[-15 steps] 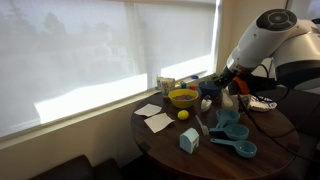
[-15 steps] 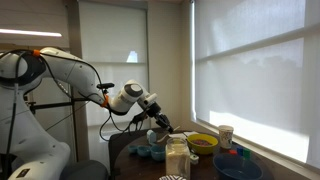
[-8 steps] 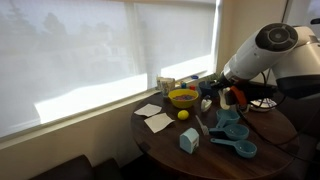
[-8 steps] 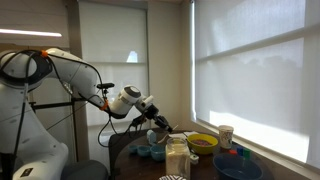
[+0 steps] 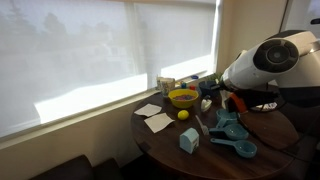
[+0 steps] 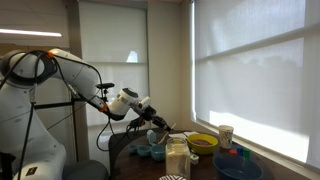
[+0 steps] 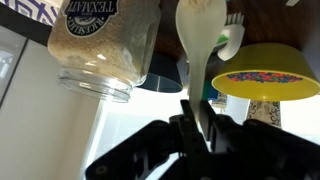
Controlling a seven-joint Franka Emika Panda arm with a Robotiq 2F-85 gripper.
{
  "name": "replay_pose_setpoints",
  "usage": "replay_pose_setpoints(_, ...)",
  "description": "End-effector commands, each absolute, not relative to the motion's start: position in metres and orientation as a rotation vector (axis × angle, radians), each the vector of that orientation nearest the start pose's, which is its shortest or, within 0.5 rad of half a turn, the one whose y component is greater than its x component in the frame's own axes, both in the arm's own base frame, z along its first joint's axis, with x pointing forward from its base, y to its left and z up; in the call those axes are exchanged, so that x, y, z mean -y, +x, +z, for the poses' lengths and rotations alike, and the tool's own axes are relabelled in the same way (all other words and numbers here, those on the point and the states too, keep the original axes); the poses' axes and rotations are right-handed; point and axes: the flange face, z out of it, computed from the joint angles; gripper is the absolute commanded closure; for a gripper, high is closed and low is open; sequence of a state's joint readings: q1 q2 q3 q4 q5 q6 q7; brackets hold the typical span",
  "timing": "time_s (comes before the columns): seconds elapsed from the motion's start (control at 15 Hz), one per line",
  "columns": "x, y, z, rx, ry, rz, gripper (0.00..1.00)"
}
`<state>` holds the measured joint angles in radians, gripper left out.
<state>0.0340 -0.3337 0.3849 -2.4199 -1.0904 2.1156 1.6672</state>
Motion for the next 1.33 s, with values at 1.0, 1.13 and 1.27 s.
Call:
replay_pose_setpoints(1.0,-0.178,0.425,0.456,0.719,1.918,1.263,0.97)
replay_pose_setpoints(1.13,-0.178,0.425,0.455,0.717,1.893,1.26,0.97)
replay_pose_setpoints(1.27,-0.178,0.427,0.455,0.748,1.933,1.244,0.97)
